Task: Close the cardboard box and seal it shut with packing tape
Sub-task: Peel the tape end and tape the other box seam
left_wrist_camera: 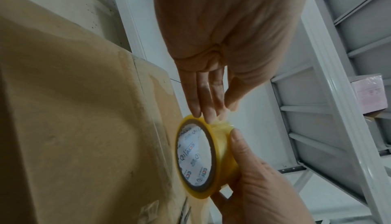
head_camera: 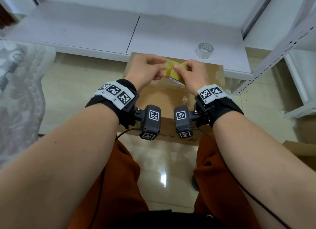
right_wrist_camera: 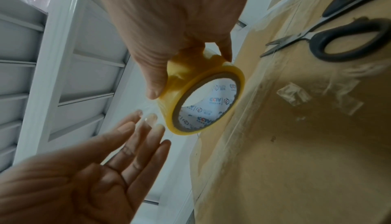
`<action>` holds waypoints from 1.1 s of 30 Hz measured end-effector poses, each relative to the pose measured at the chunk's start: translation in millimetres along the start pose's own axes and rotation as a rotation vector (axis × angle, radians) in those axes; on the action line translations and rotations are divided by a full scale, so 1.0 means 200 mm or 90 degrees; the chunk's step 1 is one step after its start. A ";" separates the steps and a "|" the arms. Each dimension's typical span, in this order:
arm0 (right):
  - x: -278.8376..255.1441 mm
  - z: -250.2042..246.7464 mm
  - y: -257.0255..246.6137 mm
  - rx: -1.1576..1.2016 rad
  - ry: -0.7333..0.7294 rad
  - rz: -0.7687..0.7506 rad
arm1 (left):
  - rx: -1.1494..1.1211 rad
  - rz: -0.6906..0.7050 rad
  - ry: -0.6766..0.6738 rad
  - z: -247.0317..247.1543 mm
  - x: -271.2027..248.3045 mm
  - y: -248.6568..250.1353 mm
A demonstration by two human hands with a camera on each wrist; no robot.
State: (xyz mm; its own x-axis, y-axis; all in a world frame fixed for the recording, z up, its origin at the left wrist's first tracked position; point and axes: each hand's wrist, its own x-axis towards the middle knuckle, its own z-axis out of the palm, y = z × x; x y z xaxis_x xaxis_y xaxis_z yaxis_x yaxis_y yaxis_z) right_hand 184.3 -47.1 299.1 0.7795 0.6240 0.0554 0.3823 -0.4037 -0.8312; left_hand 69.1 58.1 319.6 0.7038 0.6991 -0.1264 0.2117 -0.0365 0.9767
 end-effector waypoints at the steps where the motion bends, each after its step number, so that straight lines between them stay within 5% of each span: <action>1: 0.00 0.00 -0.01 0.000 -0.004 -0.004 | -0.002 0.002 0.004 -0.01 0.00 -0.01; 17: -0.15 0.30 -0.08 -0.040 -0.256 -0.007 | 0.142 -0.097 0.153 -0.33 0.02 -0.32; 24: -0.21 0.26 -0.06 -0.151 -0.320 -0.062 | 0.121 -0.140 0.102 -0.33 -0.04 -0.33; 33: -0.24 0.07 -0.01 -0.240 -0.387 -0.011 | 0.153 -0.168 -0.056 -0.16 -0.17 -0.30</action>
State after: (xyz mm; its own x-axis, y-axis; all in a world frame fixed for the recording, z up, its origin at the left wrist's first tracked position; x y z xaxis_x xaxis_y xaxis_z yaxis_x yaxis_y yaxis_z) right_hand 139.2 -66.9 289.4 0.3998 0.8501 -0.3427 0.6226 -0.5263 -0.5791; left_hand 10.5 59.1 270.9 0.6575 0.6427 -0.3932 0.5392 -0.0370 0.8413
